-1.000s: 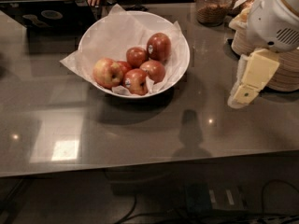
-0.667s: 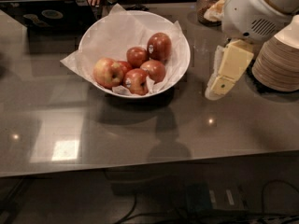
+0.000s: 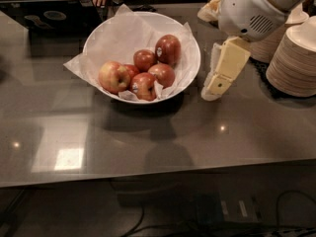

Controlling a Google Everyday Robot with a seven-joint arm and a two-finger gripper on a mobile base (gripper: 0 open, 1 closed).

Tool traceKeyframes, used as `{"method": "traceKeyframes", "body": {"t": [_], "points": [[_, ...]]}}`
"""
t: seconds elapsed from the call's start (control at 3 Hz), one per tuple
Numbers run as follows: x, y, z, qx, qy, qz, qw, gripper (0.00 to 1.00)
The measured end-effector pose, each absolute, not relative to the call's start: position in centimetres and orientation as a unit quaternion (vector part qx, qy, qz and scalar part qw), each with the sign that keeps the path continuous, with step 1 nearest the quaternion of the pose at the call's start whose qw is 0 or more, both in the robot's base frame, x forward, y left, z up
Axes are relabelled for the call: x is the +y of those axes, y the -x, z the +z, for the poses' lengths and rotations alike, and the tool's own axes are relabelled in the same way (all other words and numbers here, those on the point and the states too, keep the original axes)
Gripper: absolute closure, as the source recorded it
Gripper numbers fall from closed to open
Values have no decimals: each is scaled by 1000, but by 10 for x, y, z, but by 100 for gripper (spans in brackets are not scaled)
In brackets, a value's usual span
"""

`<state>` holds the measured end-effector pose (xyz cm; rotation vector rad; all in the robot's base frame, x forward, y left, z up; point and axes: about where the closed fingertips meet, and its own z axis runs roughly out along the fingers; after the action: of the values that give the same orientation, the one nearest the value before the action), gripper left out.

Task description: Pick apple from white bowl

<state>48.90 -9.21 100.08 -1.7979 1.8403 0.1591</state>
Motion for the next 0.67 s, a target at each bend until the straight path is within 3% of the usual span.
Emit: {"method": "traceKeyframes", "body": {"t": [0.67], "points": [[-50,-514,988,657,665,101,341,0]]}}
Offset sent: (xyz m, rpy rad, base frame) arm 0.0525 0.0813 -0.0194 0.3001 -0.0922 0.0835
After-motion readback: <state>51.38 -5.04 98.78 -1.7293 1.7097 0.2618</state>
